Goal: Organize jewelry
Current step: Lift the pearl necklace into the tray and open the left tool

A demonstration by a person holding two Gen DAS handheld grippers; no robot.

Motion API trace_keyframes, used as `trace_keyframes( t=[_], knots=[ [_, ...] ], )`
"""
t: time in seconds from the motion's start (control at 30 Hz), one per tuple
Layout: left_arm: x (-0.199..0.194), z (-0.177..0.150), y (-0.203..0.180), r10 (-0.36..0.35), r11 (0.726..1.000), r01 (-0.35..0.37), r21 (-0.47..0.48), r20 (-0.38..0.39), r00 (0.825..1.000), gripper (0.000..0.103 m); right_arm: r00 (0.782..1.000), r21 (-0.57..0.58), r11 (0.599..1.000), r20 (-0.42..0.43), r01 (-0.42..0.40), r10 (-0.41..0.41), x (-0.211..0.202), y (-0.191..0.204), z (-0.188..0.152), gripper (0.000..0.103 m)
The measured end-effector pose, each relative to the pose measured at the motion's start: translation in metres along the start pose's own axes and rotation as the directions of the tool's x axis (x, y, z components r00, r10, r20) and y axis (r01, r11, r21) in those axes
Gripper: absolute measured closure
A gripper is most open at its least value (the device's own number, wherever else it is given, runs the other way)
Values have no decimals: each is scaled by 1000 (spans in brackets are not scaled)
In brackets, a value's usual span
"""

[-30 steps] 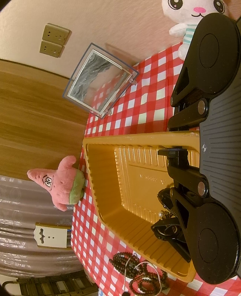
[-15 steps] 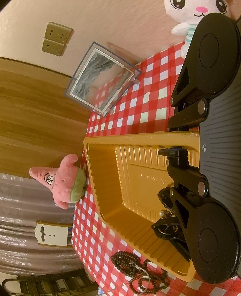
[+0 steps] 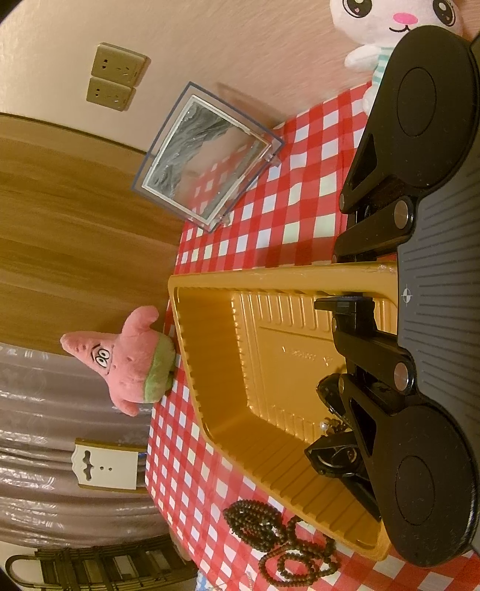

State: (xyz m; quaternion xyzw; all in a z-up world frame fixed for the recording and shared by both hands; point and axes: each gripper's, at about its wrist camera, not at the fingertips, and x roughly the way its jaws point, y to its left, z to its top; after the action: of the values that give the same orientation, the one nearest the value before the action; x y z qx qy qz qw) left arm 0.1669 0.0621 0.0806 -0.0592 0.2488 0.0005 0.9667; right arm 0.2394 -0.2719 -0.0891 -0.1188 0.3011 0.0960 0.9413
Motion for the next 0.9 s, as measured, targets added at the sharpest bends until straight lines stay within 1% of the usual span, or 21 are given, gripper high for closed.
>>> trace_keyframes(
  t=[0.13,0.33,0.5,0.63,0.7,0.77,0.83,0.9],
  knots=[
    [1,6,-6,-27,1000,27,6,14,1000,101,1000,2,1000,5,-3,3,0,0,2,100],
    [18,14,-30,-114,993,113,20,23,993,101,1000,2,1000,10,-5,5,1,0,4,100],
    [43,22,-57,-205,978,204,40,18,979,101,1000,1,1000,11,-4,4,1,0,5,100],
    [63,28,-84,-259,965,257,62,29,966,101,1000,2,1000,12,-6,6,1,0,5,100],
    [73,27,-95,-281,958,279,63,18,960,101,1000,3,1000,13,-6,6,1,0,6,100],
    [86,22,-105,-287,956,287,61,-5,958,101,1000,4,1000,13,-7,7,1,0,6,100],
    [101,12,-112,-292,955,294,40,-45,955,101,1000,5,1000,13,-7,7,1,0,6,100],
    [120,-4,-116,-309,950,311,1,-101,946,101,1000,7,1000,13,-8,8,1,0,6,100]
  ],
)
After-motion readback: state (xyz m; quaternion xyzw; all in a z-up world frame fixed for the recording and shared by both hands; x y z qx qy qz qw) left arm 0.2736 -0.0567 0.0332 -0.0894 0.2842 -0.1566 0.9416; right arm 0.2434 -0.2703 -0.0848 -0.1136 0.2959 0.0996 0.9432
